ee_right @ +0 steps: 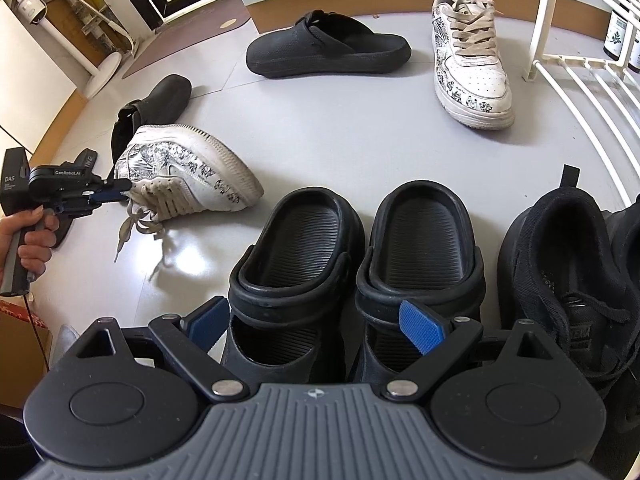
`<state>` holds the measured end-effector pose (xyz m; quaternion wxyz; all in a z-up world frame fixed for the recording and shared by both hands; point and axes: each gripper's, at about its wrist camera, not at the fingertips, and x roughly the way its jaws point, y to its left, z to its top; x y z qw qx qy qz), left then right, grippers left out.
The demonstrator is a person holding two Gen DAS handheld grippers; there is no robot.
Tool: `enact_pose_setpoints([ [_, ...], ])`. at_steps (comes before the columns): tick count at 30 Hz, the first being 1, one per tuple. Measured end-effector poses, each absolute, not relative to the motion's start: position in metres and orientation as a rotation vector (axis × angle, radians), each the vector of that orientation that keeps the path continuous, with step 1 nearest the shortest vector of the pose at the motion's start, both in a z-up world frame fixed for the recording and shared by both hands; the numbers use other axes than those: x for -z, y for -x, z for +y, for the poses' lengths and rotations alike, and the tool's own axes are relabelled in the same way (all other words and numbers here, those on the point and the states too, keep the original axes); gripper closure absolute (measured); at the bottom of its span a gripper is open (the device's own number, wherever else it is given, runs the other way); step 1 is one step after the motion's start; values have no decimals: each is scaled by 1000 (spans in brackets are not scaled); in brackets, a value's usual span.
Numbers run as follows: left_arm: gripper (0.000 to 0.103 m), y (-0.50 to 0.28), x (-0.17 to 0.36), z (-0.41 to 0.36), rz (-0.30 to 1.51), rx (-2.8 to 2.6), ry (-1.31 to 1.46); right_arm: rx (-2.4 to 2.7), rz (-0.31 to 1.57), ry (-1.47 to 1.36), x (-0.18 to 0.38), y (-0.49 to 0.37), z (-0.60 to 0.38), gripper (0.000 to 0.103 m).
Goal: Organize scattered shoes
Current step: 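Lift the white patterned sneaker with the left tool and carry it toward the right tool, then grasp the sneaker's side with the right tool while the left tool releases the heel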
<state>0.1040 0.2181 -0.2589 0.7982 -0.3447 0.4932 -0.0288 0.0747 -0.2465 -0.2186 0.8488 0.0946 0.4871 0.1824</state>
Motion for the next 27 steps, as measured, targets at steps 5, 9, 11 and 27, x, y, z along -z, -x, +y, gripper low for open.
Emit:
enact_pose_setpoints([
  [5, 85, -90, 258, 224, 1062, 48, 755, -386, 1003, -190, 214, -75, -243, 8],
  [9, 85, -83, 258, 226, 1068, 39, 758, -397, 985, -178, 210, -76, -238, 8],
  [11, 85, -81, 257, 226, 1069, 34, 761, -407, 981, -174, 209, -77, -235, 8],
  [27, 85, -54, 248, 243, 1052, -27, 764, -506, 911, -117, 189, -102, -191, 8],
])
